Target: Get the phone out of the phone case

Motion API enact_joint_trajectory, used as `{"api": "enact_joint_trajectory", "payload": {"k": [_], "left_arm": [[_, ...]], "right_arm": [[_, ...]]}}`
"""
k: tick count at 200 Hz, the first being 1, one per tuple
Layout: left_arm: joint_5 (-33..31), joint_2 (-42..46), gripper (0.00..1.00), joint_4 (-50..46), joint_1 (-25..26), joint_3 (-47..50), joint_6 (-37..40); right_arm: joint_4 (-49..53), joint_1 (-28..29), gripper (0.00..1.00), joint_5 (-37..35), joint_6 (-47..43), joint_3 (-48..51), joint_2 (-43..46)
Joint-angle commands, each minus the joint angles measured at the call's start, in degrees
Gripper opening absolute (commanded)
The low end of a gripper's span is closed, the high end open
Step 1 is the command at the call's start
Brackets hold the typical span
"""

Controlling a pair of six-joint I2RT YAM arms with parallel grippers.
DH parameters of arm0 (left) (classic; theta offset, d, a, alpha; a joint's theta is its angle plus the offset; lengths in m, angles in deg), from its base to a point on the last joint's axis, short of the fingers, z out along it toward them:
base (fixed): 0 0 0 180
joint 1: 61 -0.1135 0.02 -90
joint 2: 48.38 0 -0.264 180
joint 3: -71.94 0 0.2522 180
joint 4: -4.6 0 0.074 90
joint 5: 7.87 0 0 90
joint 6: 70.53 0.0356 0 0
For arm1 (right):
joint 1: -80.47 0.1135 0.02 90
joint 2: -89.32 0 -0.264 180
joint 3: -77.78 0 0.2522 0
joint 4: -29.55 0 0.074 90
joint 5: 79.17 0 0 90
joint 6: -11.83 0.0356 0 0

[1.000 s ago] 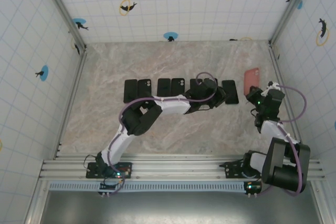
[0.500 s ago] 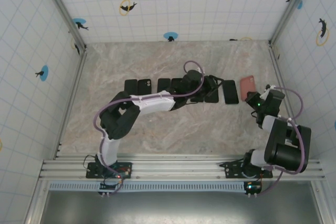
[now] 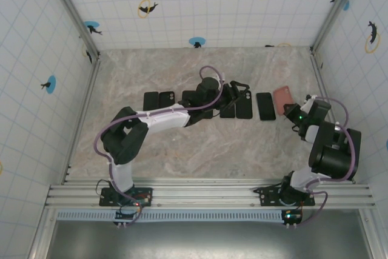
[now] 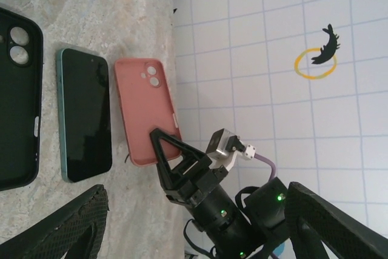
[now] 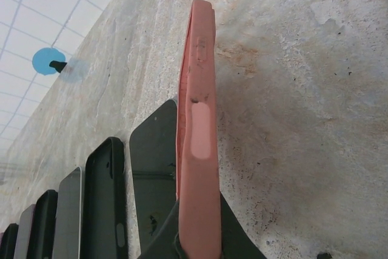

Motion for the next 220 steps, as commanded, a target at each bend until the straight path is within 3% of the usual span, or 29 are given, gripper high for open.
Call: {"api": "enact_joint_trajectory", "payload": {"k": [1, 58, 133, 220], "left_arm": [[1.74, 2.05, 0.78, 2.03, -0.84, 1.34, 1.05], [3.51, 2.22, 0.82, 4.48, -1.37, 2.58, 0.87], [4.38, 2.74, 0.86, 5.35, -1.9, 3.71, 0.71], [4.92, 2.88, 0.87, 6.88, -2.33, 4.95, 0.25]], "right_arm": [[-1.86, -0.5, 0.0, 2.37, -1.04, -2.61, -1.89], [0.31, -1.26, 0.0, 4.47, -2.64, -3.65, -3.9], [6.99, -2.27, 0.28, 1.14, -8.27, -5.31, -3.43], [12.54, -2.34, 0.36, -4.28, -13.33, -7.11, -3.56]]}}
